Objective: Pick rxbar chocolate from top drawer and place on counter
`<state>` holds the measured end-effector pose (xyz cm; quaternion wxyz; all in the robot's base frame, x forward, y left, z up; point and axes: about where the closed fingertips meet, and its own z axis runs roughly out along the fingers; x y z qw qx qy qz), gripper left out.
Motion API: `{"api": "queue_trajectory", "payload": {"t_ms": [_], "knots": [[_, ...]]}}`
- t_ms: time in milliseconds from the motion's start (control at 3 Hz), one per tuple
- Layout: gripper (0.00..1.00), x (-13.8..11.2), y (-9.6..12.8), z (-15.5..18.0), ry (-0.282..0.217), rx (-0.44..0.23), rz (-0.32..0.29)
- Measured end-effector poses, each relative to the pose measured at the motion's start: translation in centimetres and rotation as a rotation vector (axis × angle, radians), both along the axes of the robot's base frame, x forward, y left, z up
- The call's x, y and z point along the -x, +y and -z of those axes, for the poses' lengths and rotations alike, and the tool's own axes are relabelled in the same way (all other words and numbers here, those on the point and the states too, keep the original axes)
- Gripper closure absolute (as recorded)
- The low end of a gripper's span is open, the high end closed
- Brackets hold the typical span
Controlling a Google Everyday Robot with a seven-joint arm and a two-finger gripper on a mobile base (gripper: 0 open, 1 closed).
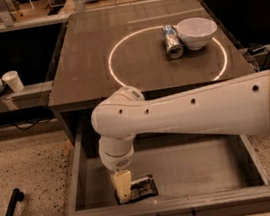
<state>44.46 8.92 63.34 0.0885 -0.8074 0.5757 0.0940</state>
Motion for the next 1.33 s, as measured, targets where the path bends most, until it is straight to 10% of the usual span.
{"api": "queue_trajectory", "payload": {"t_ms": [1333], "knots": [[0.0, -0.1, 0.6, 4.7, -0.047, -0.012, 0.006]]}}
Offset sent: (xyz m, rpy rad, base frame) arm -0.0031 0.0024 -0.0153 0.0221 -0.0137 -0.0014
